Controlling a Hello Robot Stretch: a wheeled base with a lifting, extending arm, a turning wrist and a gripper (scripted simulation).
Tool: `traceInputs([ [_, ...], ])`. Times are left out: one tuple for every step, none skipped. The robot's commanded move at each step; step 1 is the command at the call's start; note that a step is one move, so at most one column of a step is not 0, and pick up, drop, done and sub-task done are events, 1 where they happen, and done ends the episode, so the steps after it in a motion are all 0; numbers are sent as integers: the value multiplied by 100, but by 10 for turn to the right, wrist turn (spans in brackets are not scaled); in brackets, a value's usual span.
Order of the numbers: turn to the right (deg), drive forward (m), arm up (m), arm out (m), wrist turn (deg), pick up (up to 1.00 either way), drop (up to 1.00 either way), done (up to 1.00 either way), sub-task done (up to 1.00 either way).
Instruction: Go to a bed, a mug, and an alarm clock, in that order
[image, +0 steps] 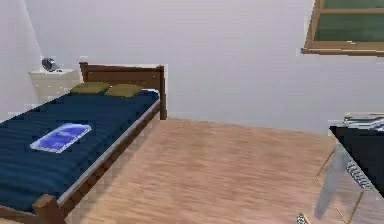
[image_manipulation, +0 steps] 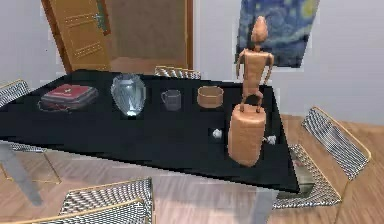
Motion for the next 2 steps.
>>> traceInputs([
  [-450, 0, 0, 0, 0, 0, 0, 0, 0],
  [-240, 0, 0, 0, 0, 0, 0, 0, 0],
])
